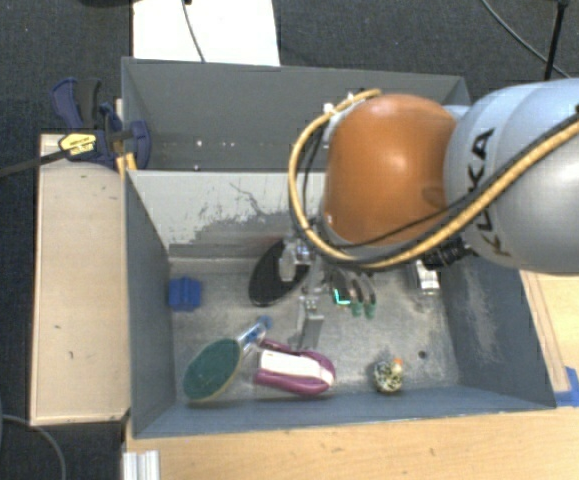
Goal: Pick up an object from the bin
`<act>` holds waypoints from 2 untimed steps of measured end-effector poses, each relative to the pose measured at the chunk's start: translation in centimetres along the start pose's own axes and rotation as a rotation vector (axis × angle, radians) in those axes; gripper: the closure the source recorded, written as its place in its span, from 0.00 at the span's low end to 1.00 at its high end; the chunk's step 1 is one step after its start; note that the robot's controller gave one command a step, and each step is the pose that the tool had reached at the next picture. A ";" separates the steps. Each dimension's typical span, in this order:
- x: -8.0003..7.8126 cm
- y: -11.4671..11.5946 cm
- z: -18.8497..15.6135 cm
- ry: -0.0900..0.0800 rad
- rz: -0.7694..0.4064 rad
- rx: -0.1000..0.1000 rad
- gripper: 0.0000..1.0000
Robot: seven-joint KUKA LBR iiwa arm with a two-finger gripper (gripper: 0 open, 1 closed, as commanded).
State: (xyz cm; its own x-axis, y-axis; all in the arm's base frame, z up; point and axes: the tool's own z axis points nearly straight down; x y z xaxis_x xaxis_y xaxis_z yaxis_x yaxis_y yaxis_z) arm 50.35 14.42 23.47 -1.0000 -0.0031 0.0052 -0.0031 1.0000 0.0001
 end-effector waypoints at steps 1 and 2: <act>-0.9 0.5 15.1 0.000 -0.002 0.000 0.00; -1.0 0.6 14.5 -0.009 0.002 -0.004 1.00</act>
Offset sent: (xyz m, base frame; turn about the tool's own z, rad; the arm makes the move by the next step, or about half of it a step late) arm 0.0087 0.0044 -0.1472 -0.0044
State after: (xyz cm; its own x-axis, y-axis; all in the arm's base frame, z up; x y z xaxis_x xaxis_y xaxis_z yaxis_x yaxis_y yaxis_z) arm 51.32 15.04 8.98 -1.0000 -0.0015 -0.0036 -0.0015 1.0000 0.0045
